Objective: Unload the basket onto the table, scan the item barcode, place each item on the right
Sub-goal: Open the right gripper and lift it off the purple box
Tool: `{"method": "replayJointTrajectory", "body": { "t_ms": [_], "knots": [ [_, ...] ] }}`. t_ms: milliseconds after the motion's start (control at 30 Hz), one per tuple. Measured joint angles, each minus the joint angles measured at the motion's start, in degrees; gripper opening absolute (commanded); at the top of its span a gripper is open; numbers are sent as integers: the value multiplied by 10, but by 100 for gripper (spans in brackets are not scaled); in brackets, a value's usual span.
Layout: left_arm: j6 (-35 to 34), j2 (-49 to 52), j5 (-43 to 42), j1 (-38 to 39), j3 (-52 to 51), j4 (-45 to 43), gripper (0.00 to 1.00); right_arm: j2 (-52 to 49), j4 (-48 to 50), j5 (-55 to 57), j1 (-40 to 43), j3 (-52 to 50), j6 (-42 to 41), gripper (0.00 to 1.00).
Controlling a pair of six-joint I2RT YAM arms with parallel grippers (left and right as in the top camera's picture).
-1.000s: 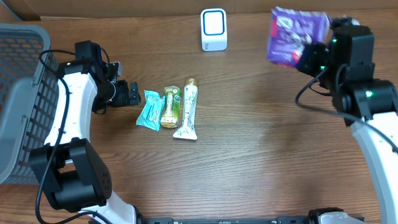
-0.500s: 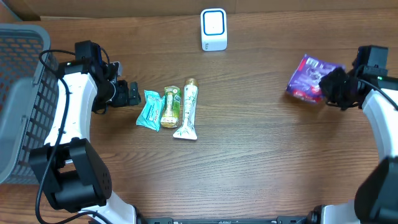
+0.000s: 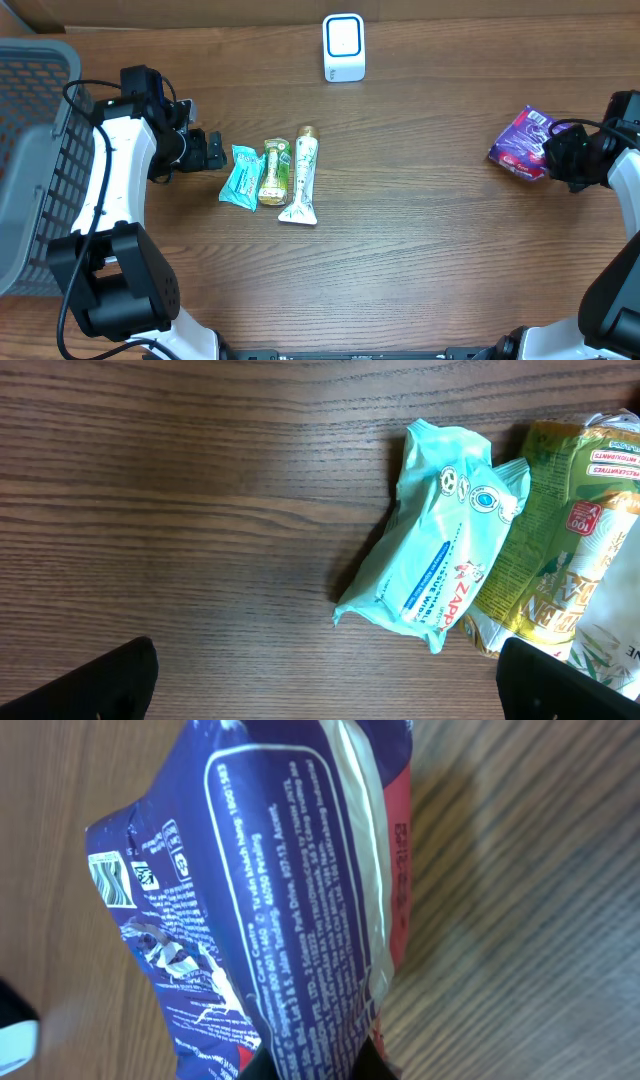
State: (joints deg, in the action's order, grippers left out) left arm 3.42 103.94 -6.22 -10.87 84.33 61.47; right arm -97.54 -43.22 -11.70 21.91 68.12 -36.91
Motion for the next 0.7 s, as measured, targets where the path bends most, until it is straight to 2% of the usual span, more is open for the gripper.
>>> {"method": "replayJointTrajectory", "body": {
  "t_ms": [333,367,400,433,500,533,567,700],
  "knots": [
    [0,0,0,0,0,0,99,0,-4,15,-2,0,0,4],
    [0,0,0,0,0,0,99,0,-3,15,-2,0,0,9],
    [0,0,0,0,0,0,99,0,-3,15,-2,0,-1,20],
    [0,0,0,0,0,0,100,0,-4,15,-2,0,-3,37],
    [0,0,0,0,0,0,100,0,-2,15,-2,0,-3,55],
    [0,0,0,0,0,0,99,0,-2,15,-2,0,-4,82],
    [0,0,0,0,0,0,100,0,-2,17,-2,0,-6,100],
    [0,0,0,0,0,0,100,0,-25,14,-2,3,1,100]
  ]
}}
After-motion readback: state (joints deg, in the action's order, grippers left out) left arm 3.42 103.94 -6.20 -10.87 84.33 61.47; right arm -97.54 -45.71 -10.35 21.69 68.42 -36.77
